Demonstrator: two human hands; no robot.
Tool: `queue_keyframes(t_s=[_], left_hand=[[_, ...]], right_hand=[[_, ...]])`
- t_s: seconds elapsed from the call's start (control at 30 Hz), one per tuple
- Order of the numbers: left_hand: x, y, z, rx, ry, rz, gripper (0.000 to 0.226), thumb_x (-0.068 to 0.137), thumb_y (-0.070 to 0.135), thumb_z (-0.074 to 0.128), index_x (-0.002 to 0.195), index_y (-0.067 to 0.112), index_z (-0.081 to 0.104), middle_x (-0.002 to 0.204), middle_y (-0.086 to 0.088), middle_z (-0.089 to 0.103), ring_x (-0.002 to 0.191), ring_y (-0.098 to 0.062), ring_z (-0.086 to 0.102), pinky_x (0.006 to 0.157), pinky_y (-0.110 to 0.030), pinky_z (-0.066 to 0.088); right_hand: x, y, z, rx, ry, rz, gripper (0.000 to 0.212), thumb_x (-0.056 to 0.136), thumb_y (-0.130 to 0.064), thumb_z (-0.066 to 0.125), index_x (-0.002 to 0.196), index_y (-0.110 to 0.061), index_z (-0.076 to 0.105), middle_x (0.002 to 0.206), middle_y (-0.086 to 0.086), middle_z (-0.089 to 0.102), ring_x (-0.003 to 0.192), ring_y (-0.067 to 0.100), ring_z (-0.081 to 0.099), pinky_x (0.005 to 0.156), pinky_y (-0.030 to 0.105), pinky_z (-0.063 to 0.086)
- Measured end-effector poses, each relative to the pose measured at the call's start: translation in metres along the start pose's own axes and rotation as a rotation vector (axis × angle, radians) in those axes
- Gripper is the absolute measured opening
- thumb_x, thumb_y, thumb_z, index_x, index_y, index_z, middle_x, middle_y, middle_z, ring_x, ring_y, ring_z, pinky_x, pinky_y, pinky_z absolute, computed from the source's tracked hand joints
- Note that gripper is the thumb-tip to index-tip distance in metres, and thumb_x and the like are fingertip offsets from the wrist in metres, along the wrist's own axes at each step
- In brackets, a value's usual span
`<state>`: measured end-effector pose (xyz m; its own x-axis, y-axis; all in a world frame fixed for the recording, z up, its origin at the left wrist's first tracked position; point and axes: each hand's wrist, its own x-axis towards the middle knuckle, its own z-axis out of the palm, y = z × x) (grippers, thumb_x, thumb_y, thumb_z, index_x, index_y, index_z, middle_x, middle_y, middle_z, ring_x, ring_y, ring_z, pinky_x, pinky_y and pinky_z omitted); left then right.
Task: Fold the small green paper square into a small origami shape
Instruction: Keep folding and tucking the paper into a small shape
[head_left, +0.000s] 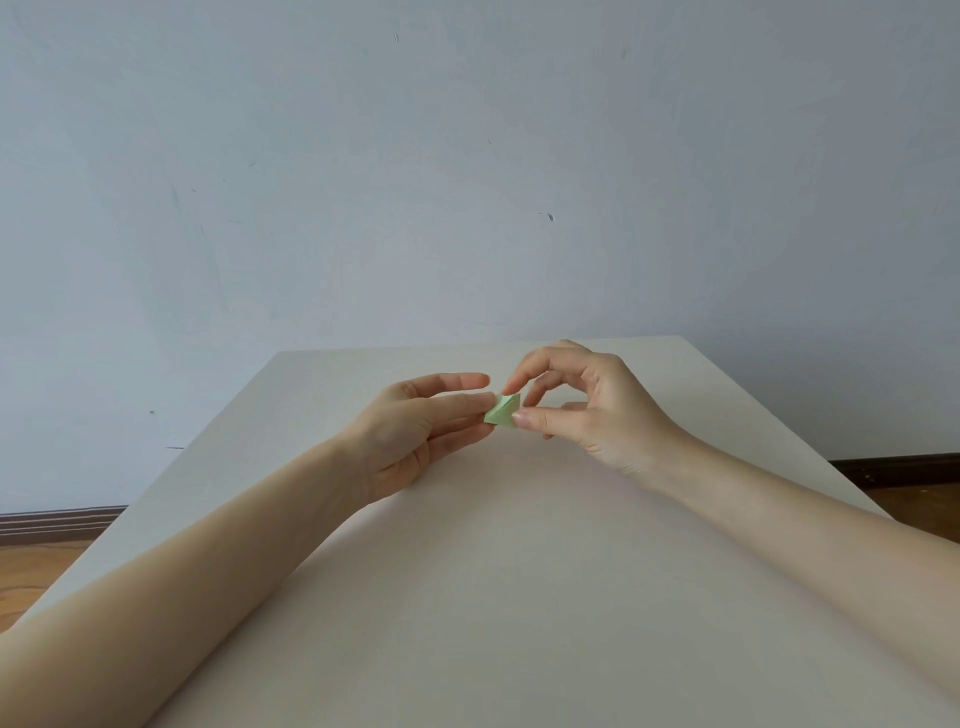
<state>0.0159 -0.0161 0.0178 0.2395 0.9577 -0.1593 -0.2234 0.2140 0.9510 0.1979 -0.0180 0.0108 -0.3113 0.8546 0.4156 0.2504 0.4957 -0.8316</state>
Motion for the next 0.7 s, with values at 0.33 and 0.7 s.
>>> queue_keyframes(t_s=[0.33, 0.7], left_hand=[[0.001, 0.002, -0.001, -0.062, -0.015, -0.042, 0.02, 0.084, -0.003, 0.059, 0.102, 0.004, 0.063, 0.078, -0.006, 0.073, 0.07, -0.01, 0.071, 0.06, -0.016, 0.055], [0.0015, 0.0024, -0.0021, -0.027, 0.018, -0.021, 0.02, 0.082, -0.002, 0.062, 0.1, 0.007, 0.065, 0.082, -0.008, 0.074, 0.068, -0.012, 0.071, 0.058, -0.016, 0.054]], right_hand=[[-0.0005, 0.0005, 0.0001, -0.029, -0.026, -0.005, 0.028, 0.073, 0.001, 0.073, 0.076, -0.027, 0.072, 0.099, -0.01, 0.057, 0.082, 0.006, 0.054, 0.064, 0.018, 0.043], [-0.0012, 0.0012, -0.0007, -0.05, 0.008, -0.054, 0.013, 0.072, -0.002, 0.076, 0.068, -0.01, 0.065, 0.092, -0.008, 0.067, 0.09, 0.021, 0.059, 0.063, 0.023, 0.045]])
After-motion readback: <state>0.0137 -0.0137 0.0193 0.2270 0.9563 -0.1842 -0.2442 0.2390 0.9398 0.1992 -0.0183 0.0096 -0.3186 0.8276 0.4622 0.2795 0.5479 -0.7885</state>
